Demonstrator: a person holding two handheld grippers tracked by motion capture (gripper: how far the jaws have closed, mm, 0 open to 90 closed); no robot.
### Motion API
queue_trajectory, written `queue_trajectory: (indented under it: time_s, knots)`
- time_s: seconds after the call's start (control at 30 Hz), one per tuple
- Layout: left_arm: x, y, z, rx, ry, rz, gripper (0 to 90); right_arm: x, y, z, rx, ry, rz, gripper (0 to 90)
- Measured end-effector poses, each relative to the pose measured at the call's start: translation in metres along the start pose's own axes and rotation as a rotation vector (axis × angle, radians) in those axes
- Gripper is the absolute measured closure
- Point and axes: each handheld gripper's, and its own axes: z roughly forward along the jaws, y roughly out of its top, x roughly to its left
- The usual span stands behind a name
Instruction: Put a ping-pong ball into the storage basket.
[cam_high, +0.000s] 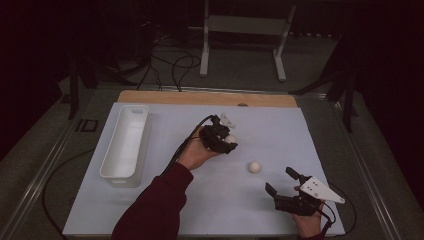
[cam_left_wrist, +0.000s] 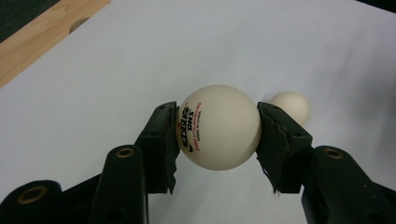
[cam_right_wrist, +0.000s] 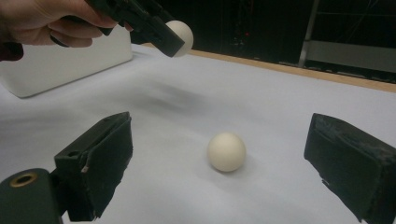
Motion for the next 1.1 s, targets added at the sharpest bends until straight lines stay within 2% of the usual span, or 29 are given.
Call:
queue_trajectory:
  time_s: [1.1]
  knots:
    - [0.010,-0.006,-0.018,-0.022,0.027,-0.026,51.2,0.000,0.000,0.001,0.004,0.002,0.000,7.4]
